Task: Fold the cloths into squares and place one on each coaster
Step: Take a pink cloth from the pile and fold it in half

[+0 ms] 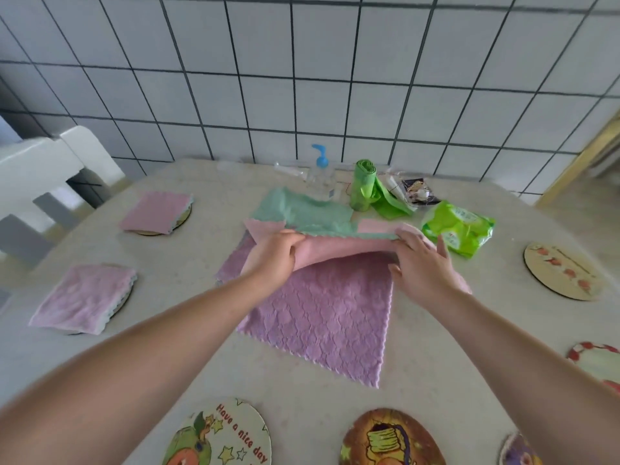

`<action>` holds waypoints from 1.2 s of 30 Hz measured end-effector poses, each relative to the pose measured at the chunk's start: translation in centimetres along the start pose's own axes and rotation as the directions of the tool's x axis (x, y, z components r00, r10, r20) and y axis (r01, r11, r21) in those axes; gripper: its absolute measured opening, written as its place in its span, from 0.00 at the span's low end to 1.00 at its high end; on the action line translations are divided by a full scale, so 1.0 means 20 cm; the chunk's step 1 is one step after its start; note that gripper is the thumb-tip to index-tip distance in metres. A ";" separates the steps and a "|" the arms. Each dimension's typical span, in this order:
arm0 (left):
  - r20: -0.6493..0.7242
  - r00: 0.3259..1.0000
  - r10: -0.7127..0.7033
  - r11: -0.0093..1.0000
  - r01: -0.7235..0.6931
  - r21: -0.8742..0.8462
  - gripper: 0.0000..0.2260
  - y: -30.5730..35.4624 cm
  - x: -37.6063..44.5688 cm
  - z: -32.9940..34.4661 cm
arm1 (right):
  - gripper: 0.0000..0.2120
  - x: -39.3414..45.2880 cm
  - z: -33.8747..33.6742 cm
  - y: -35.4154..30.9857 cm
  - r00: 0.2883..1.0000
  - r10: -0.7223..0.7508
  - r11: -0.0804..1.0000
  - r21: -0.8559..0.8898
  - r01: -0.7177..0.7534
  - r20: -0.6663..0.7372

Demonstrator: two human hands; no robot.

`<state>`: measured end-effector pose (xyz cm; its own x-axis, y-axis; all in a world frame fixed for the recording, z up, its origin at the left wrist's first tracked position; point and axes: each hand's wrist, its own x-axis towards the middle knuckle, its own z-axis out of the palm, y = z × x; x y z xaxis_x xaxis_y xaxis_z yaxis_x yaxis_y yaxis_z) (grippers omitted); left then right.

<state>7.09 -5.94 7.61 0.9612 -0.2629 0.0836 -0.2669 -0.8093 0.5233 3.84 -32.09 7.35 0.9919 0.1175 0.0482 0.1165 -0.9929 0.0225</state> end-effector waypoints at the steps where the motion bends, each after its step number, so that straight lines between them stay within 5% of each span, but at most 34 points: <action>1: -0.024 1.000 0.016 1.000 -0.016 0.013 0.21 0.01 0.03 -0.05 | 0.21 0.02 -0.06 0.00 0.999 -0.013 1.000 -0.009 0.013 -0.049; 7: -0.225 0.963 0.146 0.989 -0.146 0.018 0.19 0.03 0.07 -0.39 | 0.21 0.10 -0.39 -0.02 0.975 -0.087 0.995 -0.072 0.074 -0.205; 12: -0.320 0.930 0.181 0.983 -0.162 0.087 0.18 0.01 -0.01 -0.65 | 0.08 0.08 -0.61 -0.12 0.948 -0.099 0.995 -0.041 0.091 -0.303; 14: -0.344 0.923 0.172 0.985 -0.159 0.068 0.16 -0.03 -0.04 -0.73 | 0.03 0.05 -0.68 -0.19 0.925 -0.091 0.996 -0.020 0.090 -0.369; 18: -0.411 0.908 0.084 0.994 -0.103 -0.023 0.15 -0.12 -0.13 -0.86 | 0.12 0.01 -0.78 -0.34 0.907 0.010 0.988 0.142 0.055 -0.421; 22: -0.458 0.888 0.030 0.992 -0.081 -0.092 0.14 -0.23 -0.22 -0.97 | 0.08 -0.01 -0.79 -0.45 0.909 -0.028 0.997 0.048 0.053 -0.416; 25: -0.465 0.885 0.009 0.987 -0.082 -0.137 0.13 -0.34 -0.27 -1.05 | 0.08 -0.04 -0.79 -0.55 0.884 0.062 0.988 0.154 0.011 -0.464; 31: -0.475 0.880 -0.023 0.949 -0.129 -0.286 0.10 -0.52 -0.42 -1.20 | 0.05 -0.15 -0.73 -0.83 0.857 0.397 0.713 0.698 -0.062 -0.329; 36: -0.460 0.886 0.055 0.953 -0.184 -0.242 0.09 -0.67 -0.66 -1.20 | 0.02 -0.42 -0.54 -1.09 0.841 0.477 0.546 0.836 -0.057 -0.254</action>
<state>-0.39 20.97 19.94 0.8695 -0.0358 0.4925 -0.4143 -0.5956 0.6882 -7.49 -11.28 17.23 0.8774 -0.3705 0.3047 0.0491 -0.5624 -0.8254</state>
